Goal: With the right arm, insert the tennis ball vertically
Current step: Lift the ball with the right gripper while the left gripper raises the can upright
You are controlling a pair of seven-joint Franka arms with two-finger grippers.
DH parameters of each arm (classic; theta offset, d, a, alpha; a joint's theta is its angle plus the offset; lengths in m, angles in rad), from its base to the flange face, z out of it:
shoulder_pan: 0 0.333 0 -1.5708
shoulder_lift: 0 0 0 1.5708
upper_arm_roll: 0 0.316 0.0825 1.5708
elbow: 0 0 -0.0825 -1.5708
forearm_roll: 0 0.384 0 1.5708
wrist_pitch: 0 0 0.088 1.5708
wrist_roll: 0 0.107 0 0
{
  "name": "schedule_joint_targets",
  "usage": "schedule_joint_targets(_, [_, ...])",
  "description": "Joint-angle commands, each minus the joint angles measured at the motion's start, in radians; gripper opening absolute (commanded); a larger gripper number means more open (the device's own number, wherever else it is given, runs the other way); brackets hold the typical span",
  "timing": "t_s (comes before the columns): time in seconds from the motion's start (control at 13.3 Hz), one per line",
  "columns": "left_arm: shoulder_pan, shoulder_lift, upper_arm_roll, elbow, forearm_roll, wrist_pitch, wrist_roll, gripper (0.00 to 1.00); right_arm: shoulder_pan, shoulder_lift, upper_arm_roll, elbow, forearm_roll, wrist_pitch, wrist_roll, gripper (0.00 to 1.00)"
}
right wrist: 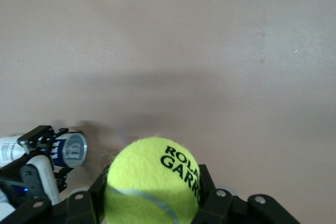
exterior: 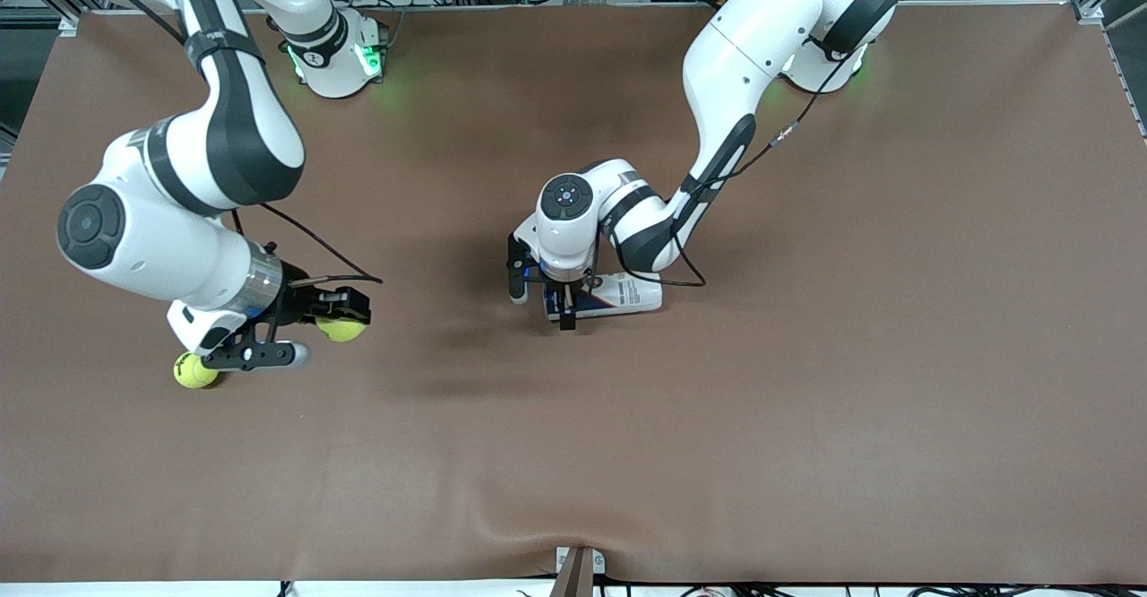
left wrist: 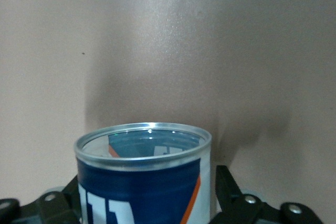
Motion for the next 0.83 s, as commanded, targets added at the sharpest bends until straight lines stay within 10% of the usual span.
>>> schedule_joint_targets(0.0, [-0.013,0.026,0.015,0.033,0.019,0.009,0.008,0.92,0.039,-0.038,-0.006,-0.02,0.018,-0.007,0.073,0.25])
schedule_joint_targets(0.75, [-0.018,0.019,0.015,0.031,0.019,0.009,0.002,0.75,0.096,-0.043,-0.008,-0.016,0.183,0.001,0.194,0.22])
